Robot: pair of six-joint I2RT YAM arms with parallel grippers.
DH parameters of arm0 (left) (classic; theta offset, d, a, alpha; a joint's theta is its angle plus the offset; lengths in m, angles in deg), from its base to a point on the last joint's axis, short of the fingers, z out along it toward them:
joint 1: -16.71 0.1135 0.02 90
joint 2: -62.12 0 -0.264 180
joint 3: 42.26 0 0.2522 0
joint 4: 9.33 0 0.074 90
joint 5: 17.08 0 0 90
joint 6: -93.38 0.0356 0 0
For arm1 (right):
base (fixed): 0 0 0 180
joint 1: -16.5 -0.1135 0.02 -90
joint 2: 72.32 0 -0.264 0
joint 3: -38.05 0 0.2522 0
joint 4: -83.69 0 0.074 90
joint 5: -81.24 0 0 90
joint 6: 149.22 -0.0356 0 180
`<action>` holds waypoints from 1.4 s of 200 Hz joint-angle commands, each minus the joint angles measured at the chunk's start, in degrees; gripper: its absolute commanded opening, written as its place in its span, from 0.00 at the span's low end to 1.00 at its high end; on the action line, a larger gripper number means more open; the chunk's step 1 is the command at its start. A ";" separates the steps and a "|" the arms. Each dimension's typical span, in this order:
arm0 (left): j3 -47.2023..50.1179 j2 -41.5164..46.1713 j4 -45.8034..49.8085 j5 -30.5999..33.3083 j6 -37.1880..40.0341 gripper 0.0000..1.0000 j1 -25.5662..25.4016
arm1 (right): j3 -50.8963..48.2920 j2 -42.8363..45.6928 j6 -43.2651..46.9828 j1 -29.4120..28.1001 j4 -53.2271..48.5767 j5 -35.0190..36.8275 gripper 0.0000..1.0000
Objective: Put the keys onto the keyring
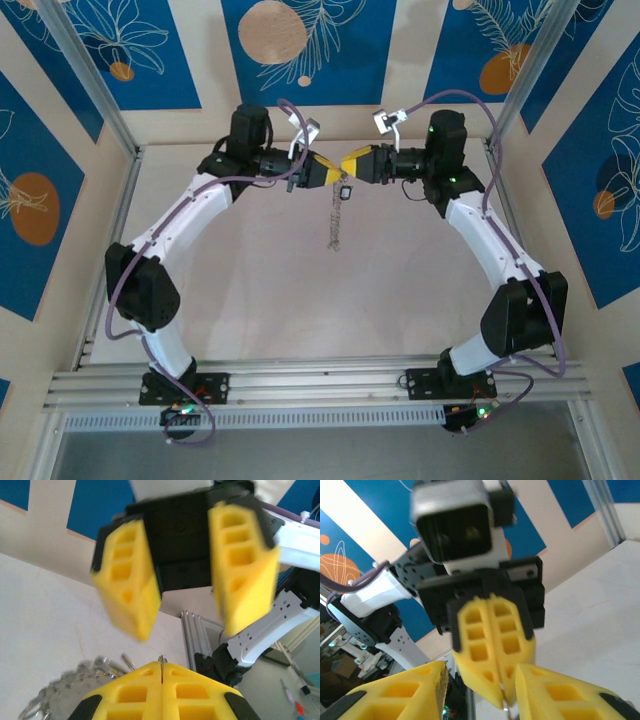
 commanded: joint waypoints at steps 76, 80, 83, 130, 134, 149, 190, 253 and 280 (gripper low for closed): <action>7.58 3.93 -34.90 1.47 -21.17 0.00 -0.29 | -21.11 12.78 -8.25 3.27 20.04 13.28 0.50; 7.61 4.00 -35.53 1.46 -21.63 0.00 -0.31 | -21.78 12.87 -8.38 3.15 20.86 13.24 0.50; 7.70 4.01 -35.95 1.47 -21.93 0.00 -0.34 | -22.17 12.96 -8.39 3.01 21.35 13.25 0.50; 8.22 4.50 -38.86 1.32 -24.52 0.00 -0.40 | -24.63 15.11 -3.51 0.30 18.39 14.04 0.50; 8.29 4.47 -38.96 1.27 -24.68 0.00 -0.40 | -24.58 15.46 -2.60 -0.07 17.29 14.34 0.50; 8.57 4.75 -39.04 1.18 -24.75 0.00 -0.40 | -24.54 16.62 0.51 -1.55 13.79 16.05 0.50; 9.45 5.01 -41.09 0.40 -26.32 0.00 -0.38 | -23.59 18.13 4.64 -3.78 9.48 20.06 0.50; 9.63 4.91 -42.09 -0.22 -27.27 0.00 -0.38 | -20.62 17.67 9.56 -4.94 5.07 26.41 0.49; 9.70 4.66 -42.73 -0.31 -27.90 0.00 -0.38 | -19.50 16.83 10.17 -5.28 4.84 26.54 0.50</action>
